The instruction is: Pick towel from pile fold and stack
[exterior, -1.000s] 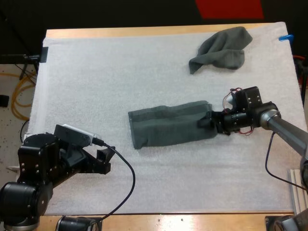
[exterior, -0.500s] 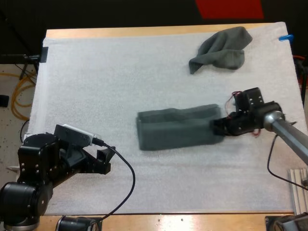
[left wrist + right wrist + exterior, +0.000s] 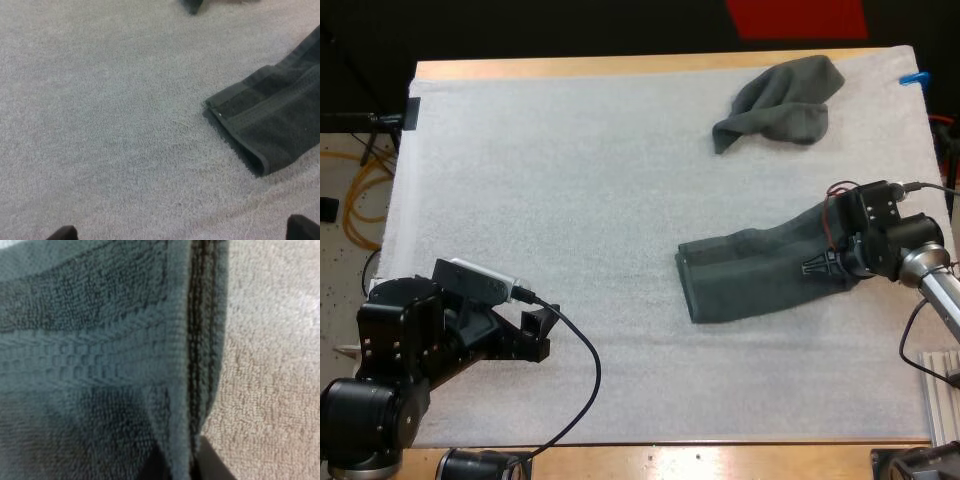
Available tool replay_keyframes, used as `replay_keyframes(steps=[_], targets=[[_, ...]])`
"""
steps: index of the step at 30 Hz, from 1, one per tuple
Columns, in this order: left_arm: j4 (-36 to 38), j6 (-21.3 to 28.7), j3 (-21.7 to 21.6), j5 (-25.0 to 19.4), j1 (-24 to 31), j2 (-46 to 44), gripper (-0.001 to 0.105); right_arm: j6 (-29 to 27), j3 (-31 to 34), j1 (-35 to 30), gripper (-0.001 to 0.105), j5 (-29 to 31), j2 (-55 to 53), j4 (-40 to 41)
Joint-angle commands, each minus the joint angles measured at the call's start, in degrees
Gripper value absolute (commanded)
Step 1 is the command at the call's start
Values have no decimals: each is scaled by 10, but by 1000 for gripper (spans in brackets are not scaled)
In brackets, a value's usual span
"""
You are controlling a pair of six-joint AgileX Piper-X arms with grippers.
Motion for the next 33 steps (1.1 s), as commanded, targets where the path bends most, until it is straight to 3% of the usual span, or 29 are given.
replay_keyframes(steps=[1, 10, 15, 21, 33], targets=[[-6, -4, -2, 5, 0, -3, 76, -6, -2, 4, 0, -4, -7, 4], [-6, -4, -2, 5, 0, -3, 76, 39, -2, 97, 0, -72, -7, -26], [-6, -4, -2, 5, 0, -3, 76, 133, -2, 151, 0, -132, -2, -85], [-6, -4, -2, 5, 0, -3, 76, 213, -2, 166, 0, -238, 42, -122], [-6, -4, -2, 5, 0, -3, 76, 235, -2, 166, 0, -312, 91, -170]])
